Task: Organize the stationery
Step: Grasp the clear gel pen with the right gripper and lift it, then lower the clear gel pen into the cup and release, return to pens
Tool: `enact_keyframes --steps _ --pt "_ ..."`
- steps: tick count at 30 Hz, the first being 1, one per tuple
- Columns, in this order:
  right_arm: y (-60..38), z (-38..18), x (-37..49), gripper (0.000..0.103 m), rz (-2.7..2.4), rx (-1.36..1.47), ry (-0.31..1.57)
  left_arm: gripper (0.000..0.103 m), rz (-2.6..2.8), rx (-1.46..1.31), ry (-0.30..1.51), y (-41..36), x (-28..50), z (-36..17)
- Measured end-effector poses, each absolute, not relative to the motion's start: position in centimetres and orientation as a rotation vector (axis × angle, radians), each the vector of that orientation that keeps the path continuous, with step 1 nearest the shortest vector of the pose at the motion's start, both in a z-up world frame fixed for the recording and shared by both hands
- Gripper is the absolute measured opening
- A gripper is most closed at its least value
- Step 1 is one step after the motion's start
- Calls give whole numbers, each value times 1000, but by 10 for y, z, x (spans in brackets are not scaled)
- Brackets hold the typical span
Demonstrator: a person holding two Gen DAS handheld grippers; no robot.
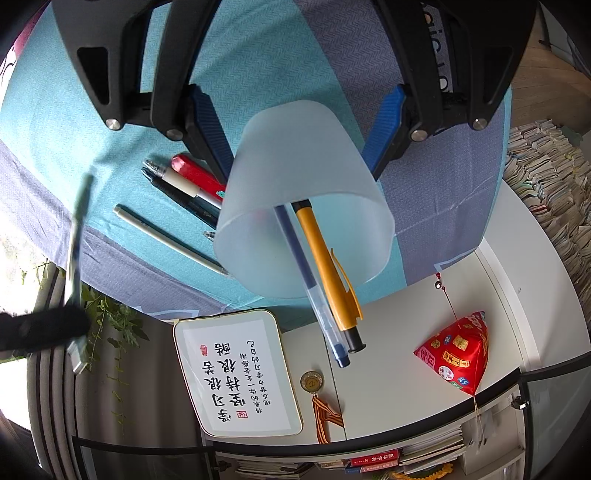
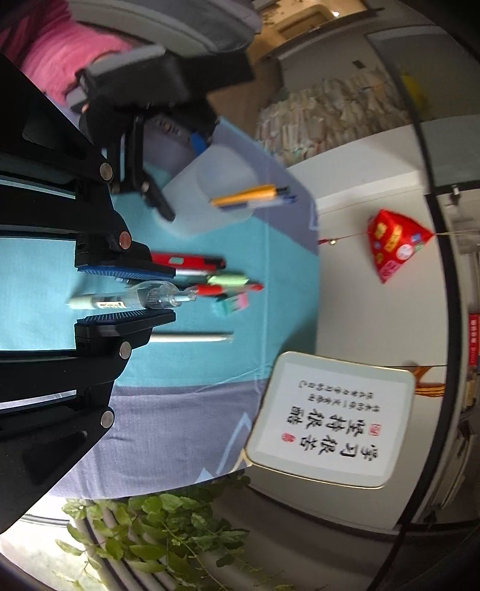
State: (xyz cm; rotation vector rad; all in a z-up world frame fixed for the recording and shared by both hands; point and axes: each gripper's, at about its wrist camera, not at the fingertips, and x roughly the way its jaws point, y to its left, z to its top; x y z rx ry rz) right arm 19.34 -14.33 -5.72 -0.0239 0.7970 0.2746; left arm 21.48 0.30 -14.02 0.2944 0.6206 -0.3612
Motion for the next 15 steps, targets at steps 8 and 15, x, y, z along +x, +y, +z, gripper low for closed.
enact_keyframes --steps 8,15 --pt "-132 0 181 17 311 -5 637 69 -362 286 627 4 215 -141" --pt "-114 34 190 17 422 28 561 69 -362 287 626 4 215 -141"
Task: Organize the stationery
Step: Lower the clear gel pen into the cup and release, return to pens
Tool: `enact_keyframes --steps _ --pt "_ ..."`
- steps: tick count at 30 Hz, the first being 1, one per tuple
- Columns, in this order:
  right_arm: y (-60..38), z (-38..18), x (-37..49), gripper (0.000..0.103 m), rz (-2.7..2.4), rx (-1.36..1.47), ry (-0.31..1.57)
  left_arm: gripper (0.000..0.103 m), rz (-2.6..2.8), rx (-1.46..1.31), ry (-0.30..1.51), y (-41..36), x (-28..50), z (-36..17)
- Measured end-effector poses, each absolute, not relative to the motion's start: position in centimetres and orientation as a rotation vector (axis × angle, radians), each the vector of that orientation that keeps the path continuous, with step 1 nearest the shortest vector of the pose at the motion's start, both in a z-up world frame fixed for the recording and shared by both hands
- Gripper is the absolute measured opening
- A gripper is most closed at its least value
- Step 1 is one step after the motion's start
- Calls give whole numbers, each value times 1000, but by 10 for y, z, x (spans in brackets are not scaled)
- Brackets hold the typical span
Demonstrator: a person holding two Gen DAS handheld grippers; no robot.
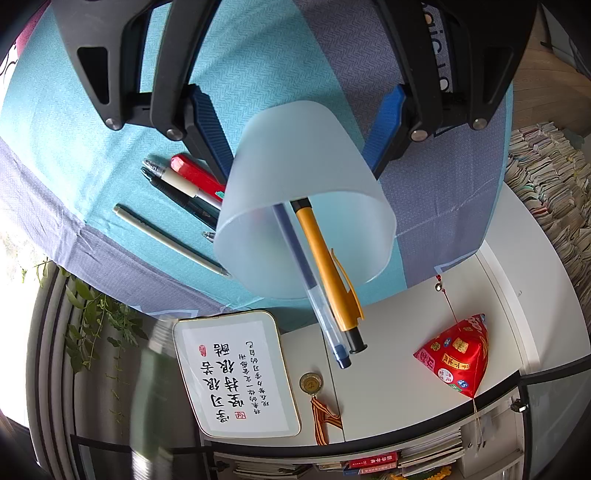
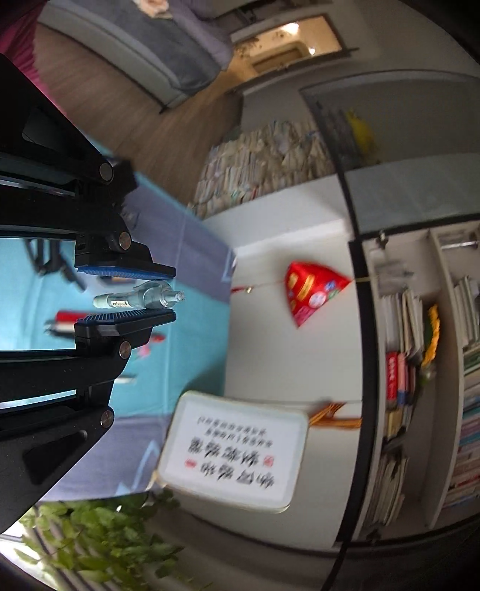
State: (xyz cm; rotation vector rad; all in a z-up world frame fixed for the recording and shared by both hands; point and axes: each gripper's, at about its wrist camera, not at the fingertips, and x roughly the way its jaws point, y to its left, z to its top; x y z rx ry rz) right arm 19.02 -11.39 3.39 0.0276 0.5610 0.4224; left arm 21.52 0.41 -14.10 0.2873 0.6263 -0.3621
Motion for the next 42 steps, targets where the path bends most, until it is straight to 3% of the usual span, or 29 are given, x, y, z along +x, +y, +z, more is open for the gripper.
enact_keyframes --steps 16,42 --pt "-81 -32 242 17 469 56 757 69 -362 287 627 3 215 -142" --pt "-84 -57 247 17 480 113 828 69 -362 286 627 3 215 -142"
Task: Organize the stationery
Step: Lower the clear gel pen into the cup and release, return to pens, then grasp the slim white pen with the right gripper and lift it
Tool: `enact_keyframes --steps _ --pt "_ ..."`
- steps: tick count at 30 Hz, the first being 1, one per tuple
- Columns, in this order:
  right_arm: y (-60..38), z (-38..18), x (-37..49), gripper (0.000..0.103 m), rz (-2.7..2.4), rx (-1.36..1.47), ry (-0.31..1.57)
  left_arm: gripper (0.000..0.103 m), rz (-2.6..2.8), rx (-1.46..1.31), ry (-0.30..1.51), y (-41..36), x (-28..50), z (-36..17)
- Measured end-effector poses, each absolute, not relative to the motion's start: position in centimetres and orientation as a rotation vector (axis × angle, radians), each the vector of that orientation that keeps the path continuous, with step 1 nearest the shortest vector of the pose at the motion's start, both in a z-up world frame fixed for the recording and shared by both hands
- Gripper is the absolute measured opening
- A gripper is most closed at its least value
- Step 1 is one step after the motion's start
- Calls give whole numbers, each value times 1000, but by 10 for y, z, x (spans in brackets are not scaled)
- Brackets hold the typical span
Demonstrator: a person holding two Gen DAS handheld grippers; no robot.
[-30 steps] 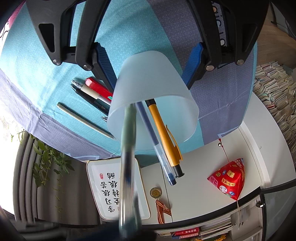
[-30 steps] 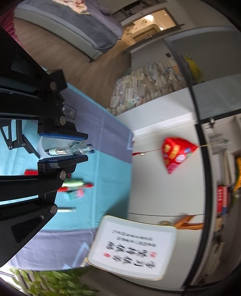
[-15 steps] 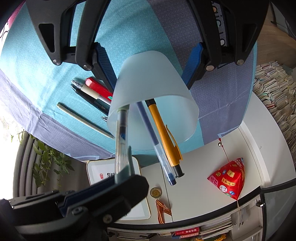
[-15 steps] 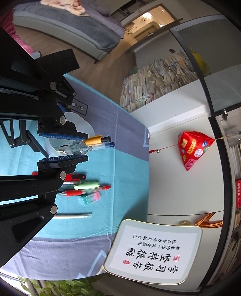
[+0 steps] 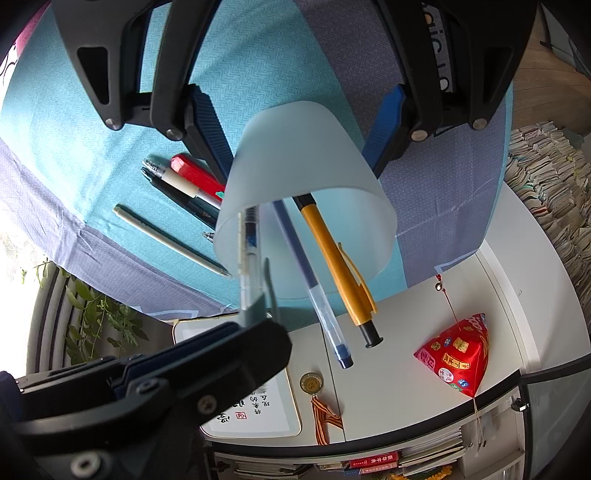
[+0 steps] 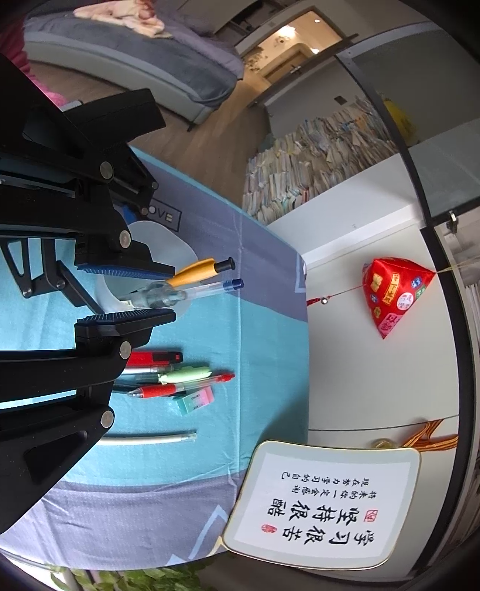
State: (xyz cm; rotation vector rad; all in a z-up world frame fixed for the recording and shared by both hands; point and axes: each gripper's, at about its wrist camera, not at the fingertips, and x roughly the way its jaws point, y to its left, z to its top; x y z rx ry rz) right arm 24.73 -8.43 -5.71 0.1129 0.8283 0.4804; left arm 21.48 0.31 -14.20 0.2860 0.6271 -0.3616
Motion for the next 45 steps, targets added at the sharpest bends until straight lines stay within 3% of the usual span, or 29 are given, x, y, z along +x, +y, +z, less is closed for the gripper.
enact_keyframes --steps 7,21,26,29,43,45 --pt "-115 -59 238 19 436 162 803 69 -361 286 627 3 215 -142" --pt "-168 -154 234 21 181 78 1025 69 -362 290 623 3 213 -140" --pt "-165 -156 232 21 170 50 1013 69 -362 289 623 3 213 -140" --pt "-169 -158 229 9 156 34 1007 69 -362 289 623 3 213 -140" --pt "-198 -147 141 8 207 -155 1129 70 -361 292 621 4 213 -141" --pt "-203 -141 145 15 203 -126 1093 70 -361 291 621 5 213 -141"
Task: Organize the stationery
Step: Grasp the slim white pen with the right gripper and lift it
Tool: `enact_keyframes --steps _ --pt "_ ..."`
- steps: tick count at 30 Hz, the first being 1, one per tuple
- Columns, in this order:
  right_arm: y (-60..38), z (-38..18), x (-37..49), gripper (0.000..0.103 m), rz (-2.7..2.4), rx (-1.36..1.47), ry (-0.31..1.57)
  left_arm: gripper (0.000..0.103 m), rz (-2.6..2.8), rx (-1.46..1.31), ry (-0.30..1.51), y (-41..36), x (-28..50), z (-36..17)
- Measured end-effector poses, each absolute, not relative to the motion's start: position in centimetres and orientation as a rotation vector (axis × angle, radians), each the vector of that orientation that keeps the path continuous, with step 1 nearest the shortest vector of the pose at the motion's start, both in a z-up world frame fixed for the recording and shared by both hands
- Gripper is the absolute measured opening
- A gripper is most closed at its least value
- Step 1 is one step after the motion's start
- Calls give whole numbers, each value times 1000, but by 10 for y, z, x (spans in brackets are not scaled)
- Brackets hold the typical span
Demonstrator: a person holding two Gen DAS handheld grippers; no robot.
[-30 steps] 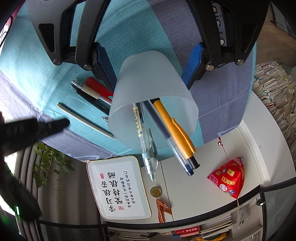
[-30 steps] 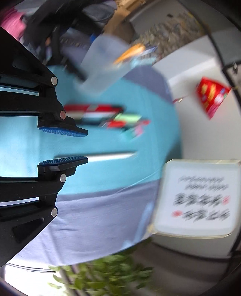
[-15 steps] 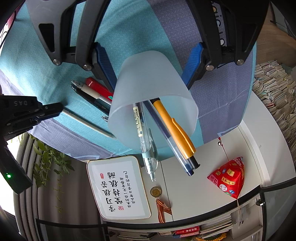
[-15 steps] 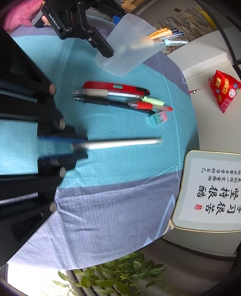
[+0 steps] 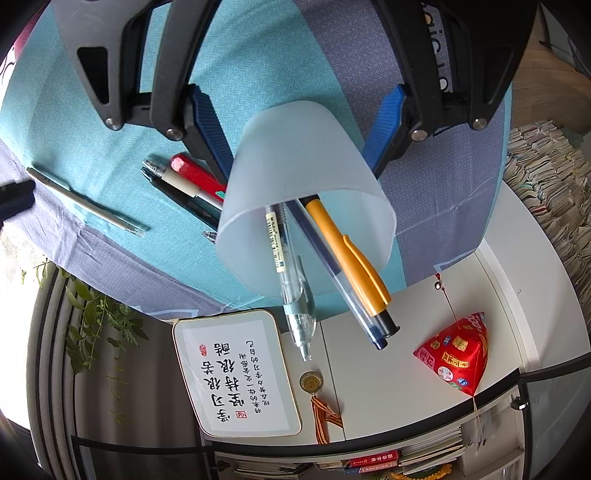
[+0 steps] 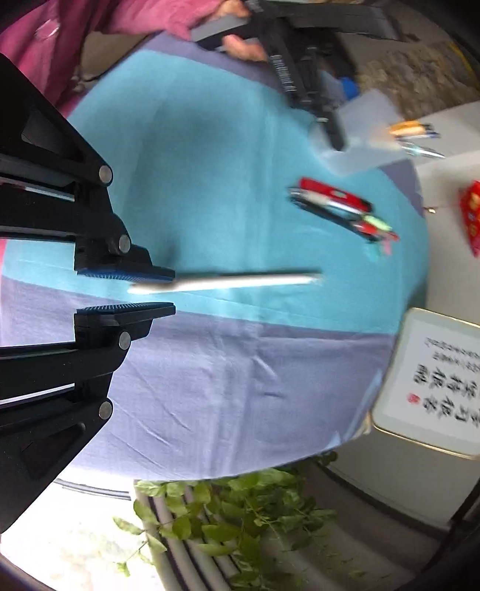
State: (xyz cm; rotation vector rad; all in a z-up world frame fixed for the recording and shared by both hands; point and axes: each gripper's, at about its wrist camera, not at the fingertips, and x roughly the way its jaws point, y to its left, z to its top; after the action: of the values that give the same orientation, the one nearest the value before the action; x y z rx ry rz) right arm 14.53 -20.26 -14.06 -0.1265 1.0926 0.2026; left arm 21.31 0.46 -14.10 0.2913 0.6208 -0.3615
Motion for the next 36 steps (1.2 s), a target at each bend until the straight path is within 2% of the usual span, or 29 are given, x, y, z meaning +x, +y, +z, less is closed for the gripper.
enact_keyframes --steps 1,2,3,6,17,19,21,27,36 --pt "-204 -137 153 20 189 -106 1065 70 -360 290 621 5 213 -141" --pt "-203 -134 160 31 166 -111 1043 70 -360 289 621 6 214 -141" --pt "-199 -133 167 34 163 -122 1025 70 -359 286 621 7 215 -140" --pt "-185 -131 192 34 219 -165 974 70 -359 279 624 8 216 -141" --pt "-167 -154 256 34 262 -190 1086 70 -361 280 626 7 216 -142" --pt "-166 -154 260 30 262 -184 1082 70 -361 282 626 7 216 -142" --pt "-165 -155 262 9 260 -181 1086 70 -362 285 625 6 216 -142" --pt "-168 -139 257 8 230 -125 1064 70 -362 285 623 5 216 -142" --pt "-168 -49 218 8 250 -19 836 70 -369 292 613 4 213 -140"
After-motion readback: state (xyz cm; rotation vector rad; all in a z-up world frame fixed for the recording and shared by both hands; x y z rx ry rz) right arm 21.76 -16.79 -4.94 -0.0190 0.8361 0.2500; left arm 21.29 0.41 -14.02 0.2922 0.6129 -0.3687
